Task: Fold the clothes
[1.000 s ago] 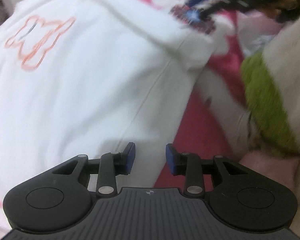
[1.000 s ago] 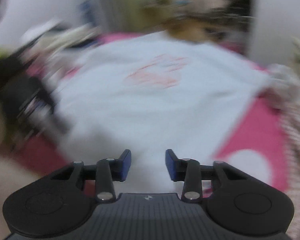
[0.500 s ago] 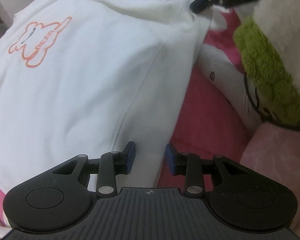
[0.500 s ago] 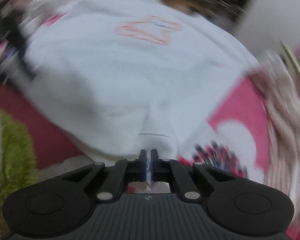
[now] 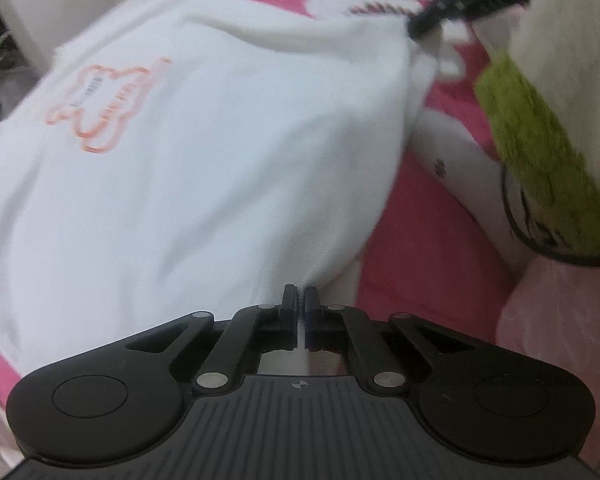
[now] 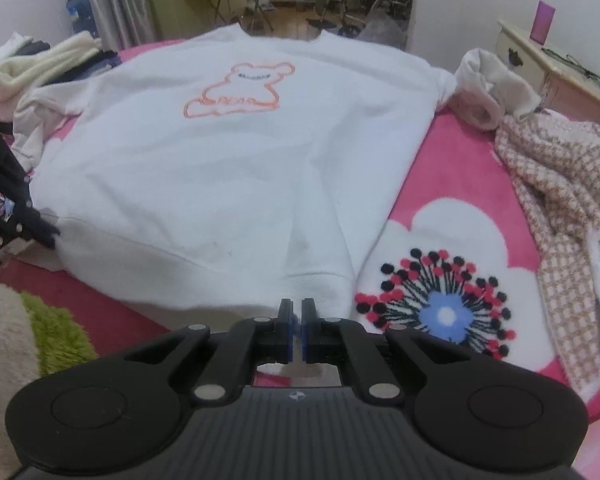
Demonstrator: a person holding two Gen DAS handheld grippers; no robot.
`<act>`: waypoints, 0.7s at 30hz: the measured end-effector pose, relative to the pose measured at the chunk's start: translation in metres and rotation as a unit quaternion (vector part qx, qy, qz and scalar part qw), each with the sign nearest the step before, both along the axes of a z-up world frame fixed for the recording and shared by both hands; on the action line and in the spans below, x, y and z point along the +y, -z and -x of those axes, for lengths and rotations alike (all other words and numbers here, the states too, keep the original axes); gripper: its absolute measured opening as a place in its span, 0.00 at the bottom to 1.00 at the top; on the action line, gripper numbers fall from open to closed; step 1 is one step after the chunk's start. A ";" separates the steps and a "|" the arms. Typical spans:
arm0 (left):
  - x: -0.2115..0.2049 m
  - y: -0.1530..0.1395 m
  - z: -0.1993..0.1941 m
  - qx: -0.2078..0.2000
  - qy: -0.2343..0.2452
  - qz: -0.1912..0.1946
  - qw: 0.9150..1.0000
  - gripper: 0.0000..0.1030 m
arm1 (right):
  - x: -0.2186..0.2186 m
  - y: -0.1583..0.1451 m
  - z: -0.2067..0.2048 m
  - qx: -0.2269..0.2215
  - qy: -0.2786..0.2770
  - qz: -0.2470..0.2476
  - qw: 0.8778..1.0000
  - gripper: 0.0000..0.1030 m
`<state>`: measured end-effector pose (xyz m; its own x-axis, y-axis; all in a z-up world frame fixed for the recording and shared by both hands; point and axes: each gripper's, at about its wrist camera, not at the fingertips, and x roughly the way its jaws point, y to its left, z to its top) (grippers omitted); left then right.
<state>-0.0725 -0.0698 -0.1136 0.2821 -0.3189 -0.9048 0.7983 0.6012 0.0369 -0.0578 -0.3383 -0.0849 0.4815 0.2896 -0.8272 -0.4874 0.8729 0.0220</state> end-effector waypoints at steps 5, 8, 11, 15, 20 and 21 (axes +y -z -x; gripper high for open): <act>0.017 -0.024 0.003 -0.033 -0.023 0.017 0.999 0.00 | 0.004 -0.005 0.005 -0.002 -0.018 -0.010 1.000 0.03; 0.023 -0.039 0.010 -0.065 -0.010 0.015 0.998 0.00 | 0.009 -0.009 0.008 -0.004 -0.037 -0.026 0.999 0.03; 0.031 -0.041 0.016 -0.080 0.028 -0.019 0.996 0.00 | 0.017 -0.002 0.008 0.013 -0.056 -0.026 0.998 0.03; 0.028 -0.016 0.029 -0.049 0.080 -0.069 0.993 0.00 | 0.031 0.021 0.005 0.055 -0.078 -0.010 0.995 0.03; 0.019 0.005 0.030 -0.013 0.090 -0.092 0.992 0.00 | 0.042 0.025 0.004 0.074 -0.087 0.008 0.993 0.03; 0.018 0.010 0.027 -0.007 0.082 -0.091 0.992 0.01 | 0.040 0.029 0.003 0.083 -0.080 0.020 0.993 0.03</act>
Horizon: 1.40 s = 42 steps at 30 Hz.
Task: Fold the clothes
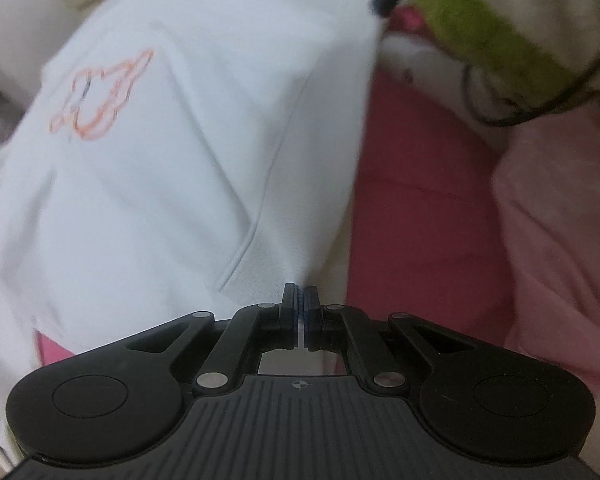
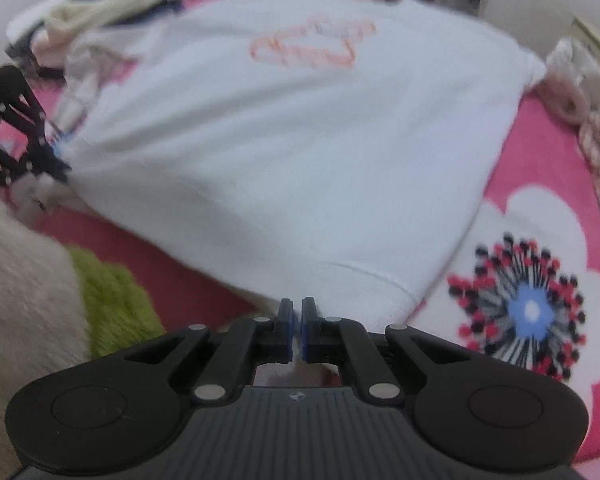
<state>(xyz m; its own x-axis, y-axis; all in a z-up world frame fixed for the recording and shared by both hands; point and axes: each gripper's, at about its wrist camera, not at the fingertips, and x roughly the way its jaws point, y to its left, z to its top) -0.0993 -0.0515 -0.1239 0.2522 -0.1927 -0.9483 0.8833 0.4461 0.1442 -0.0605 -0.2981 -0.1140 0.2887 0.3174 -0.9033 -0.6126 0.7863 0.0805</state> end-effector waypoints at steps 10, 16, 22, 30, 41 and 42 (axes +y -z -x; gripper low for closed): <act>0.044 -0.010 -0.012 0.124 -0.121 0.096 0.980 0.34 | -0.076 -0.019 -0.022 0.055 0.212 -0.117 0.969 0.34; 0.102 -0.003 -0.042 0.140 -0.327 0.148 0.923 0.34 | -0.102 0.028 -0.048 0.155 0.348 -0.197 0.903 0.37; 0.110 0.018 -0.048 0.138 -0.405 0.134 0.894 0.34 | -0.101 0.048 -0.047 0.211 0.372 -0.229 0.874 0.36; 0.083 0.024 -0.046 0.105 -0.377 0.101 0.915 0.15 | -0.077 0.041 -0.044 0.170 0.354 -0.175 0.903 0.14; 0.134 -0.007 -0.036 0.152 -0.451 0.170 0.863 0.06 | -0.080 -0.016 -0.041 0.105 0.316 -0.094 0.938 0.03; 0.132 -0.002 -0.035 0.158 -0.448 0.165 0.864 0.06 | -0.082 -0.013 -0.042 0.114 0.317 -0.081 0.938 0.03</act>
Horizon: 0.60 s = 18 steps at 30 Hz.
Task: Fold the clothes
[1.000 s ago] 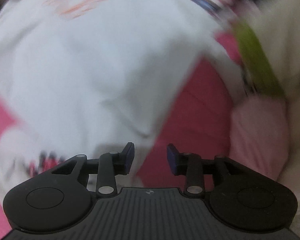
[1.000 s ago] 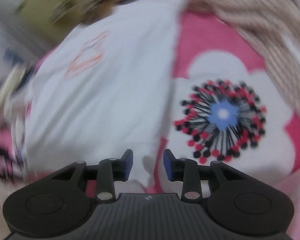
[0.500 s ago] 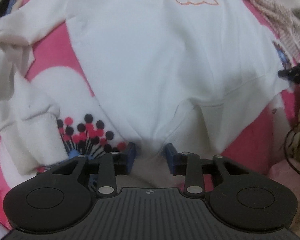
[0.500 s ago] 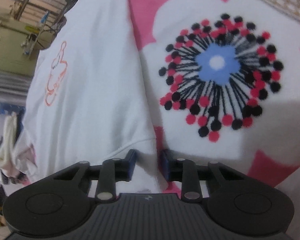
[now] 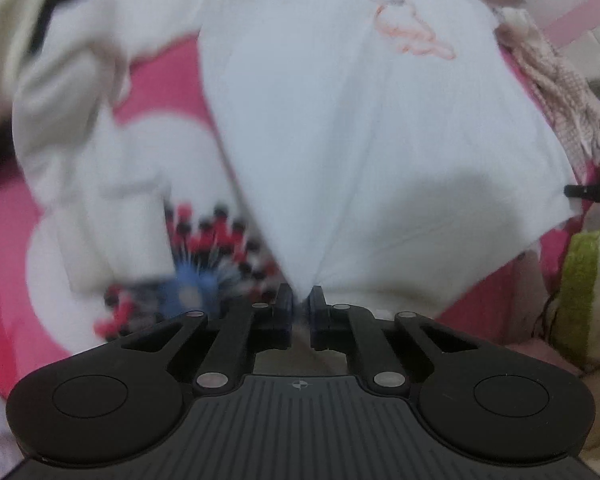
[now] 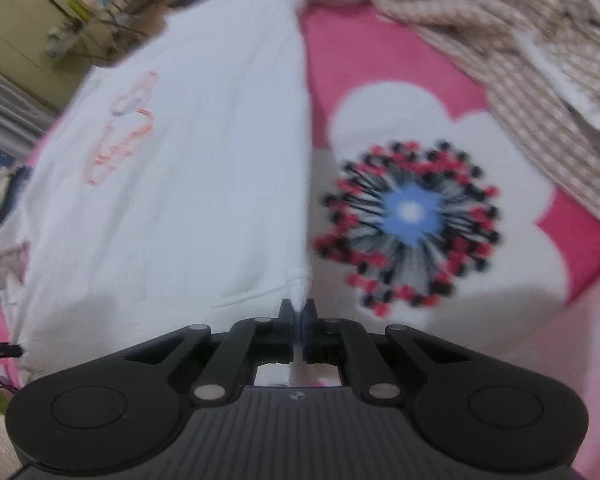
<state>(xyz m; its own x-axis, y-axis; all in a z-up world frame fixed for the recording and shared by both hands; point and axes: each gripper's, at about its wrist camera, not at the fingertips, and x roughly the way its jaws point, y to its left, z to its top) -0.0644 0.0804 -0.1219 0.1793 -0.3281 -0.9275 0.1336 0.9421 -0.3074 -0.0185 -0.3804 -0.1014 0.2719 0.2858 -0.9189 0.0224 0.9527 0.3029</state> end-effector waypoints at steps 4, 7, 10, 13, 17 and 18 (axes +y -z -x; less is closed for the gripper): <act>-0.020 -0.011 0.003 -0.017 0.043 0.022 0.999 0.05 | 0.002 -0.018 -0.008 -0.015 -0.018 0.029 0.999 0.03; -0.028 -0.016 0.003 -0.026 0.098 0.022 0.995 0.06 | 0.003 -0.039 -0.016 -0.036 -0.044 0.073 0.996 0.03; -0.039 0.010 -0.001 0.009 0.138 0.014 0.990 0.06 | 0.002 -0.010 -0.024 0.015 -0.082 0.124 0.989 0.03; -0.051 0.023 -0.009 0.019 0.166 0.003 0.986 0.09 | 0.011 0.014 -0.023 0.022 -0.118 0.187 0.975 0.16; -0.045 0.015 -0.002 0.013 0.171 0.005 0.985 0.20 | 0.028 -0.001 -0.014 -0.014 -0.153 0.296 0.943 0.33; -0.041 0.014 -0.001 0.015 0.164 0.008 0.986 0.20 | 0.037 -0.013 -0.011 -0.036 -0.176 0.316 0.932 0.33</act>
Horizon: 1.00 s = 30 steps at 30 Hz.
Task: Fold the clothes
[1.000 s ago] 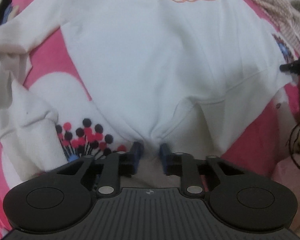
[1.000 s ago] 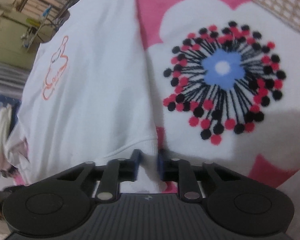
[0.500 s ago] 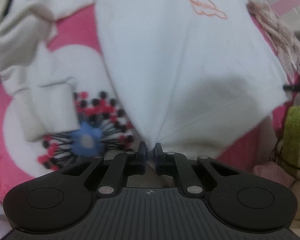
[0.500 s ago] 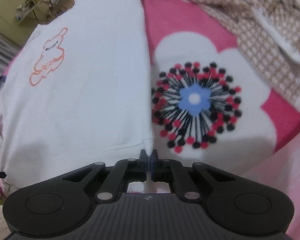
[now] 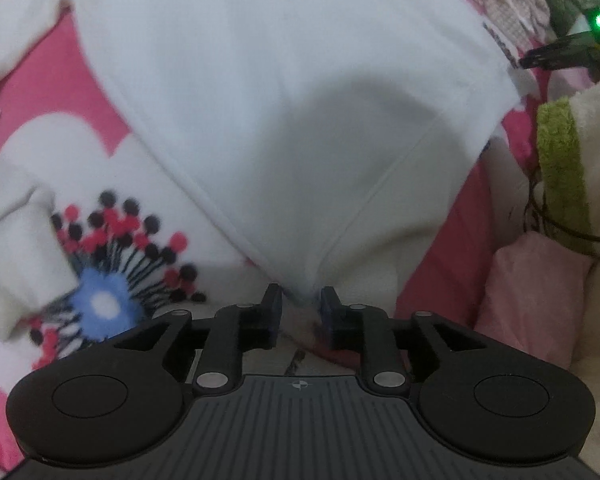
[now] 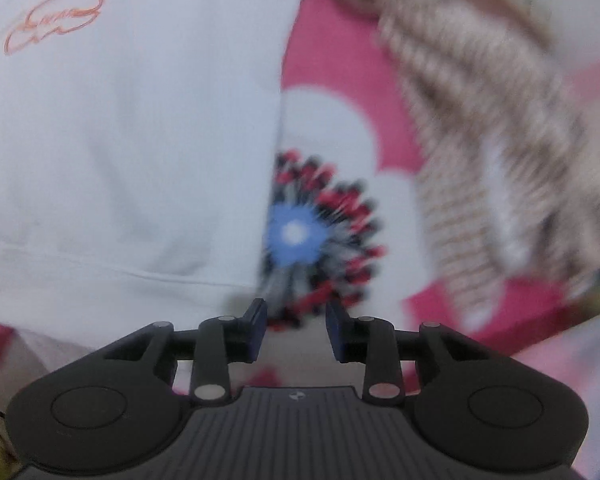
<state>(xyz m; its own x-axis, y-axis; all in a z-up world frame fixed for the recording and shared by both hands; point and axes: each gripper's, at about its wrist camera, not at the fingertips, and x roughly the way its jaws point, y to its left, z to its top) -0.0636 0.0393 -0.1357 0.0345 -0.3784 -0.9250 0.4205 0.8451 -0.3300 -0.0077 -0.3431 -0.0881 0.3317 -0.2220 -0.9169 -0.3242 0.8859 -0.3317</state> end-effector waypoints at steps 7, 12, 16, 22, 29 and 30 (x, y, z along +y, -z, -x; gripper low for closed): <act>0.020 0.005 -0.008 0.016 -0.054 0.045 0.997 0.23 | 0.141 -0.038 0.018 0.035 -0.349 -0.202 0.914 0.32; 0.007 0.003 -0.002 0.003 -0.053 0.033 0.998 0.23 | 0.248 0.003 0.073 0.148 -0.583 -0.261 0.755 0.20; 0.011 0.010 0.001 0.013 -0.057 0.031 0.998 0.23 | 0.280 0.025 0.106 0.127 -0.660 -0.251 0.696 0.14; 0.023 0.015 0.003 0.020 -0.067 0.054 0.996 0.23 | 0.305 0.046 0.118 0.088 -0.697 -0.220 0.677 0.14; 0.035 0.019 0.003 0.021 -0.082 0.070 0.994 0.23 | 0.314 0.051 0.103 0.126 -0.642 -0.258 0.711 0.01; 0.038 0.019 0.003 0.021 -0.083 0.073 0.994 0.23 | 0.313 0.047 0.101 0.139 -0.631 -0.274 0.713 0.01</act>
<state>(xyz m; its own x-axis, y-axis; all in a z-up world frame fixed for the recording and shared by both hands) -0.0664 0.0769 -0.1542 0.0703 -0.5003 -0.8630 0.2627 0.8439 -0.4679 -0.1082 -0.0300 -0.1355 -0.2607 0.5078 -0.8211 -0.9630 -0.1964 0.1843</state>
